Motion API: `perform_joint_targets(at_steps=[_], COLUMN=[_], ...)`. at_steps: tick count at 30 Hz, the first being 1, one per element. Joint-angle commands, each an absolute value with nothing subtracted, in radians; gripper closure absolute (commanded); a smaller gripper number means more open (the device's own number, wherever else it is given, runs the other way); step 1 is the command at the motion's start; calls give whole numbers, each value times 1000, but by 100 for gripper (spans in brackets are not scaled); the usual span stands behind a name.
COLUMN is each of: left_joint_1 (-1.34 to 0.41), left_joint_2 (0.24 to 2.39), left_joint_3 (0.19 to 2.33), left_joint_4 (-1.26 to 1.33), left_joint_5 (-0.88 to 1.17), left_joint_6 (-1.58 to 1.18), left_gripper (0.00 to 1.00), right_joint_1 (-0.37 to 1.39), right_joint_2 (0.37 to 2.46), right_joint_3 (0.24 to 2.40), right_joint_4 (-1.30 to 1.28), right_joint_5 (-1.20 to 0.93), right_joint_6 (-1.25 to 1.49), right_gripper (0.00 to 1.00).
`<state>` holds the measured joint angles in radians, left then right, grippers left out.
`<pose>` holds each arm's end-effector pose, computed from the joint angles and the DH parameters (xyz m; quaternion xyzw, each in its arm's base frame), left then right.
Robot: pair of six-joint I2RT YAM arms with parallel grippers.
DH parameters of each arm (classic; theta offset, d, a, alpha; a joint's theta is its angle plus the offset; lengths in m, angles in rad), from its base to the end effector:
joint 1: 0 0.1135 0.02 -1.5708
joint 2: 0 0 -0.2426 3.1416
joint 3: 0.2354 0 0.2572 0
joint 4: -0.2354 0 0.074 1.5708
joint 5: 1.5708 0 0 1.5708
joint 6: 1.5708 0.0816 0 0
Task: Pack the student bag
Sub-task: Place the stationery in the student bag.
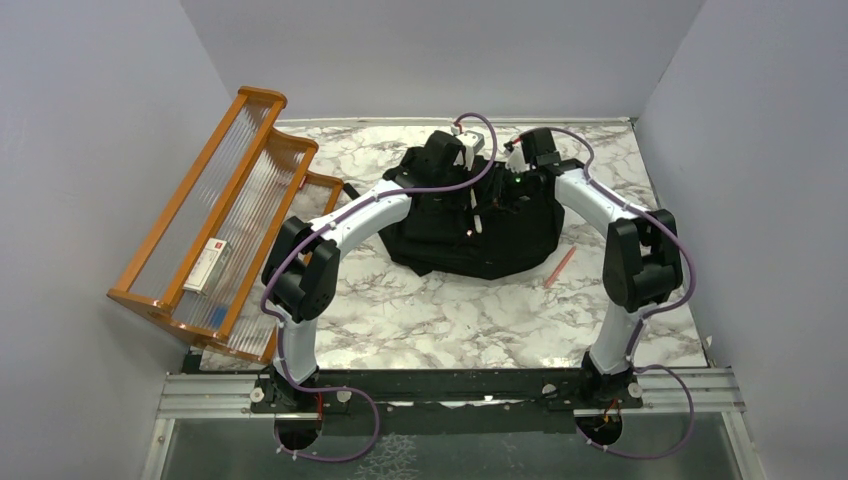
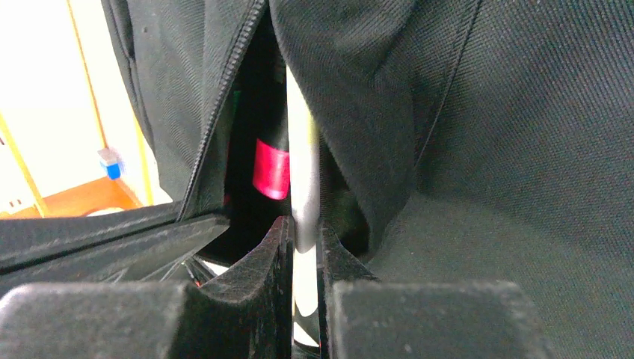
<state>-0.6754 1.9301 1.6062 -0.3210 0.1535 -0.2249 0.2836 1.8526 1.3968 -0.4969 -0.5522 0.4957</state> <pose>0.3708 -0.3130 0.2249 0.2326 0.8619 -0.2555 0.3711 0.3928 0.1591 0.1734 0.0146 0.9202 0.3514 0.1721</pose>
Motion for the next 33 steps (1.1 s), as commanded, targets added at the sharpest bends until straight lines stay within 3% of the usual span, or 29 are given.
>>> perform_joint_targets(at_steps=[1, 12, 21, 29, 33], left_joint_1=[-679, -678, -678, -678, -678], left_joint_2=[1908, 1907, 1903, 1904, 1904], left_joint_3=[1605, 1598, 1592, 1592, 1589], left_joint_4=[-278, -276, -274, -273, -273], left_joint_5=[206, 218, 215, 217, 219], left_joint_6=[-239, -250, -253, -258, -259], left_gripper=[100, 100, 100, 100, 100], right_joint_1=[291, 291, 306, 328, 328], right_joint_2=[1904, 1999, 2006, 1987, 1963], right_joint_3=[1453, 1577, 1486, 1478, 1469], right_joint_4=[-528, -482, -310, -323, -336], right_joint_5=[-565, -605, -672, -659, -631], right_joint_6=[487, 544, 630, 586, 563], right_gripper=[99, 99, 99, 80, 75])
